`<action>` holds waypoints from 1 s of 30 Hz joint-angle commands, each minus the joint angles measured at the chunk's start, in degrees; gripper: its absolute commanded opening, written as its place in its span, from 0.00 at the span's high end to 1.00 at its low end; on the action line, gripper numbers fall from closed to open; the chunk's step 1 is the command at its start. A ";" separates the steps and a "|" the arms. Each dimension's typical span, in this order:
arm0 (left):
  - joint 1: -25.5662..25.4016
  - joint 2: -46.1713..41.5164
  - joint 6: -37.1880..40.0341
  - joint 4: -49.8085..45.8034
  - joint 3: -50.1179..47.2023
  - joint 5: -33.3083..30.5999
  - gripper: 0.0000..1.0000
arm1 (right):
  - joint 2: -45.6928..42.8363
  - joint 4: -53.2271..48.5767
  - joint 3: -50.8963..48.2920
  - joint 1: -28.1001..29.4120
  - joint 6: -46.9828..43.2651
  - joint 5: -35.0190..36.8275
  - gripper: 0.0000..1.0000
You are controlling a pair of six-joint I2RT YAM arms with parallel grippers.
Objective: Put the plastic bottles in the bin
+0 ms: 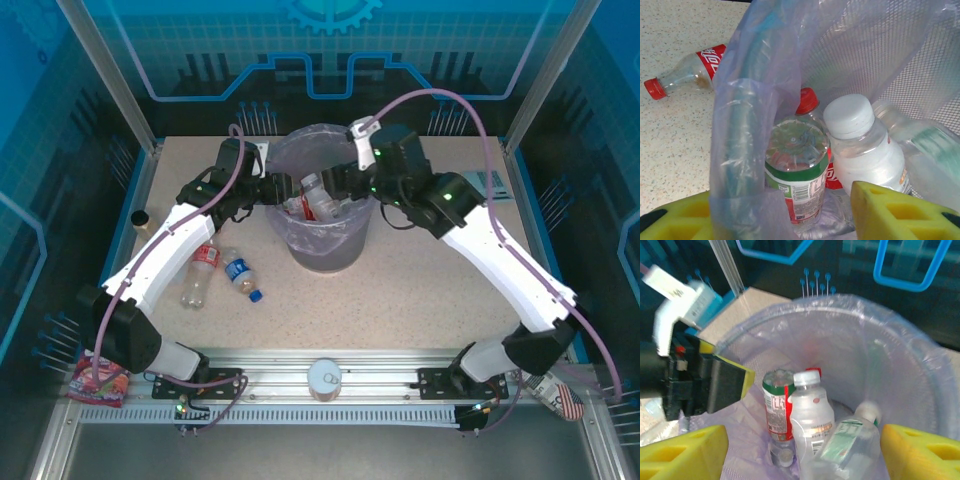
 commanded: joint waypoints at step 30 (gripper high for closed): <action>3.93 -2.13 -2.81 -20.40 9.65 1.22 0.63 | 20.03 22.51 -17.66 -32.43 7.07 -21.14 0.20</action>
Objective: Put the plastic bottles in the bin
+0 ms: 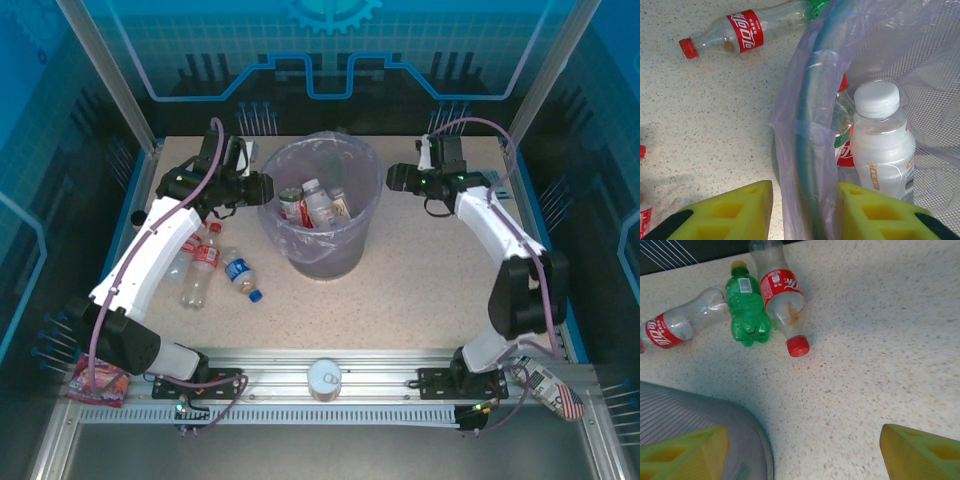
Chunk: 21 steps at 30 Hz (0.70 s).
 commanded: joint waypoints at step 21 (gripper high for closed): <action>0.80 1.72 -3.53 -2.88 2.44 -1.24 0.63 | 38.95 8.51 25.82 3.58 8.55 -10.19 0.16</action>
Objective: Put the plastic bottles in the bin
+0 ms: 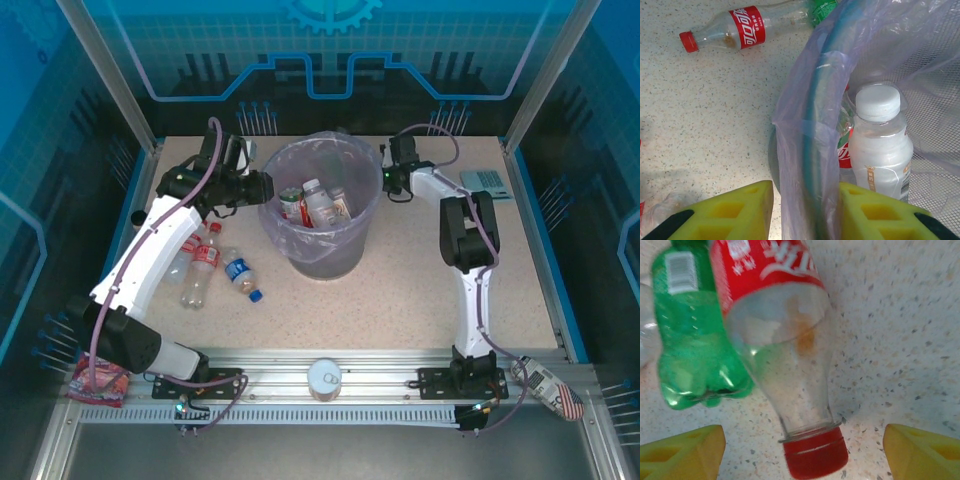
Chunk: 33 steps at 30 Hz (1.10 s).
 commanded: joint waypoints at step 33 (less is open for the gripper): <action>0.67 1.50 -1.86 -1.10 0.57 -0.21 0.63 | 2.94 5.32 -2.85 -0.23 3.12 -0.47 0.57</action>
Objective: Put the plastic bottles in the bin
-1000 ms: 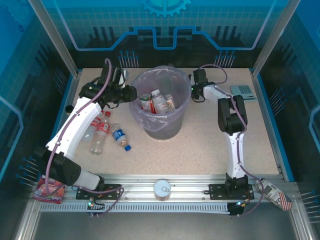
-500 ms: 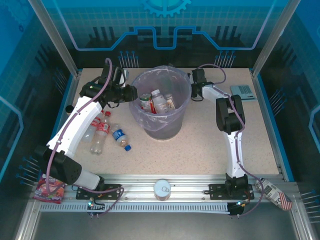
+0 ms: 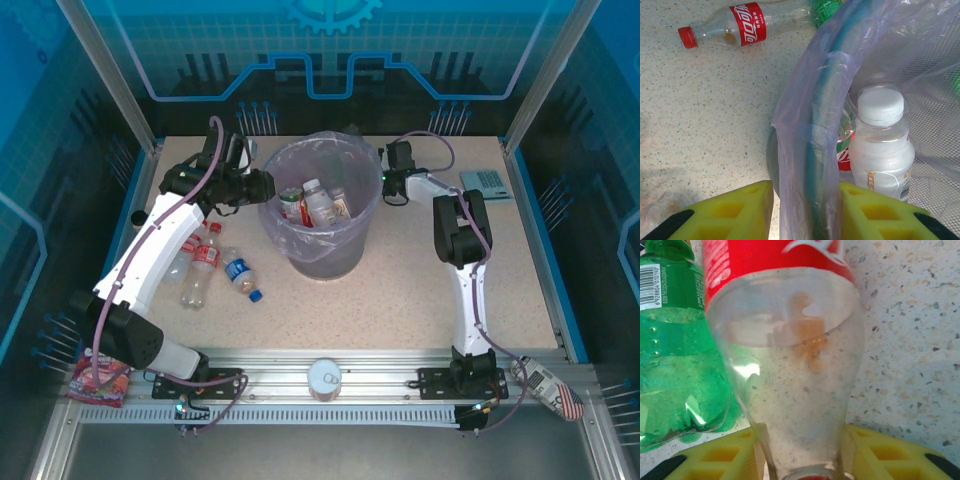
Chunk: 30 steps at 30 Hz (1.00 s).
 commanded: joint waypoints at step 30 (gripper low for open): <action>0.29 2.28 7.99 5.64 -0.20 5.39 0.61 | -58.83 -17.20 -52.81 -0.55 -3.66 13.96 0.65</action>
